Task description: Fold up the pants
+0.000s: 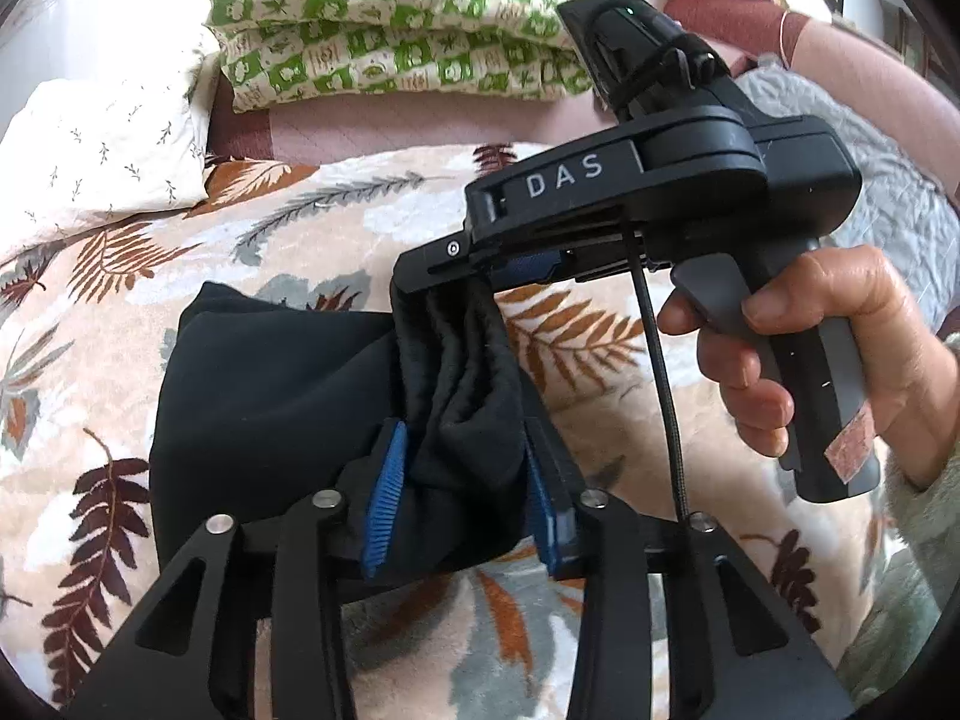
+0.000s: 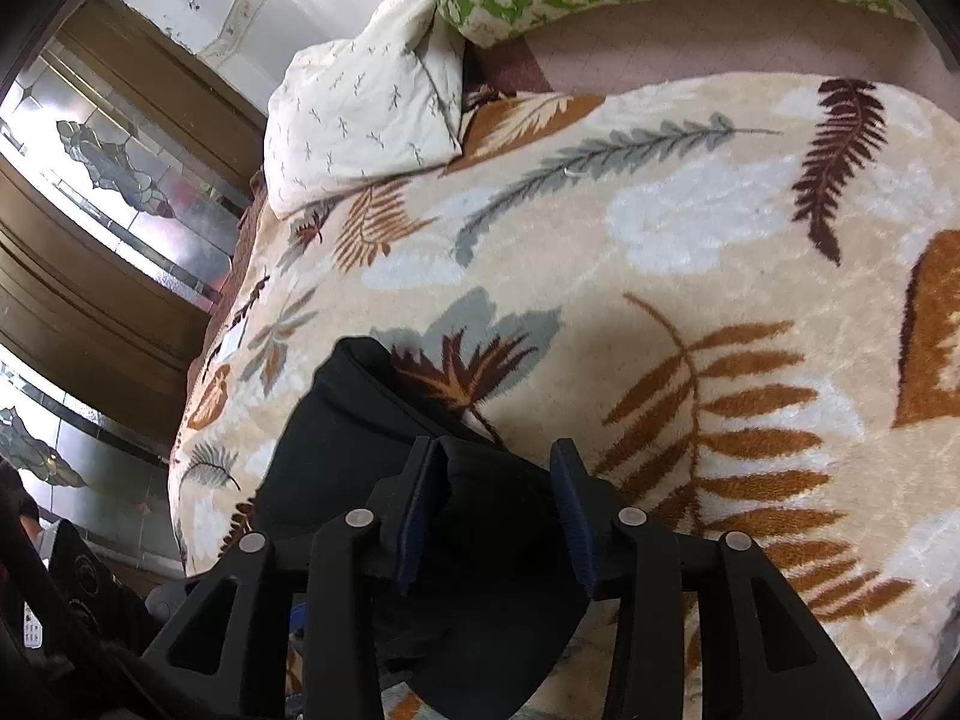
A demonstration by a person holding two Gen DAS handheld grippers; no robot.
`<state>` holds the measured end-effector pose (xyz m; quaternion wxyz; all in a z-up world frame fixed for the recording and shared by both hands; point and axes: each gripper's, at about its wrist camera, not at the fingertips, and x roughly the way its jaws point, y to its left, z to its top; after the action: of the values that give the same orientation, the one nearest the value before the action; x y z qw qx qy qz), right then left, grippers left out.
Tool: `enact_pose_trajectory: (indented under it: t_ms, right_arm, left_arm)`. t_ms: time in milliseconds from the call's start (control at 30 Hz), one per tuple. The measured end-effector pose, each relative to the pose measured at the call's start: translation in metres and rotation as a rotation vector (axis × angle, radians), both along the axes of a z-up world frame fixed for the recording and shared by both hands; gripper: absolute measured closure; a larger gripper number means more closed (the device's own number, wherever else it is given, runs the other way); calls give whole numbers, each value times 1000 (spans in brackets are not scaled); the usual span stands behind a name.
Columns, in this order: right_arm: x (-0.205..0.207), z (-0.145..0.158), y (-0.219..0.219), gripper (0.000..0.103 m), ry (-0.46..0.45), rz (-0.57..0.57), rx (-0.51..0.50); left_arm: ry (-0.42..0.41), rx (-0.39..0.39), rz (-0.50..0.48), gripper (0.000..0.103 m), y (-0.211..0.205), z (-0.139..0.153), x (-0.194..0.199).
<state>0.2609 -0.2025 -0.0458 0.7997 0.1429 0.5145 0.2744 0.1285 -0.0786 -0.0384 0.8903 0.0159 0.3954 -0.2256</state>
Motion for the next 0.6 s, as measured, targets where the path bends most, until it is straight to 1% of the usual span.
enact_pose_trajectory:
  t_ms: [133, 200, 300, 367, 467, 533, 600]
  right_arm:
    - [-5, 16, -8, 61, -18, -26, -2]
    - [-8, 22, -13, 59, -16, -42, -2]
    - [-15, 29, -16, 59, 3, -43, 14]
    - [-20, 33, -14, 59, 17, -37, -9]
    - [-20, 28, -7, 59, 37, -19, -62]
    - [-19, 20, -3, 62, 42, -29, -136]
    - [-17, 10, -8, 73, 62, -48, -155]
  left_arm:
    - [0, -20, -24, 65, -4, 6, -6]
    - [4, -23, -36, 65, -9, 7, -8]
    - [39, -58, -51, 65, -13, 3, -8]
    - [58, -66, -49, 65, -14, -1, -7]
    - [87, -94, -45, 65, -12, -7, -6]
    - [96, -117, -45, 65, -10, -8, -4]
    - [96, -129, -45, 65, -9, -8, -4]
